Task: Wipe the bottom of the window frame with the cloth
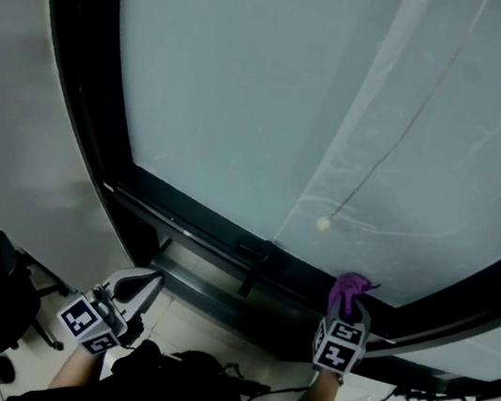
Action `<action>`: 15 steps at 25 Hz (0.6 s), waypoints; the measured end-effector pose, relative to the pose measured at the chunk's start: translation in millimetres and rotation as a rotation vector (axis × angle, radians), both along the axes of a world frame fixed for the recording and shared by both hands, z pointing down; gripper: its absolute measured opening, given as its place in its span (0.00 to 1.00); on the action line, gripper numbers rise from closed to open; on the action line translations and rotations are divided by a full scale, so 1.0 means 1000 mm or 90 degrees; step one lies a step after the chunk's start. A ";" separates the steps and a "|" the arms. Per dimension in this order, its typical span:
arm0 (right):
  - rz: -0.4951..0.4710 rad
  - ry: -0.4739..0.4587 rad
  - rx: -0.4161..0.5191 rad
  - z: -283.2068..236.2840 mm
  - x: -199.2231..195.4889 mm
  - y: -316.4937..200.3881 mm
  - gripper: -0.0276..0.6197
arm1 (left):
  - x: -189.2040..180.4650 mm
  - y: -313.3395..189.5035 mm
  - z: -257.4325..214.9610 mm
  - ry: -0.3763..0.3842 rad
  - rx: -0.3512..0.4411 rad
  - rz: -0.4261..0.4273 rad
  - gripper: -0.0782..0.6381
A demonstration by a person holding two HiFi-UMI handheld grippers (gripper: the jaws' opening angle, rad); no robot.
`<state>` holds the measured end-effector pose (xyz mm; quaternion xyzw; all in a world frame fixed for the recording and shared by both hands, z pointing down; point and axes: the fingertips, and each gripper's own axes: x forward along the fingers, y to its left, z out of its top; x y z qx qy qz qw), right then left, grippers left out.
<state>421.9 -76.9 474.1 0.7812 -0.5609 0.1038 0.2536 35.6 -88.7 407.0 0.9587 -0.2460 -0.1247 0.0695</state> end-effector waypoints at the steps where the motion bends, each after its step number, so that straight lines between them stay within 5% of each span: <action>1: -0.004 0.001 0.001 -0.001 -0.004 -0.002 0.14 | -0.005 -0.001 0.005 -0.010 -0.003 -0.006 0.11; 15: -0.064 -0.027 -0.015 -0.001 -0.051 -0.024 0.14 | -0.039 -0.014 0.024 -0.026 -0.017 -0.050 0.11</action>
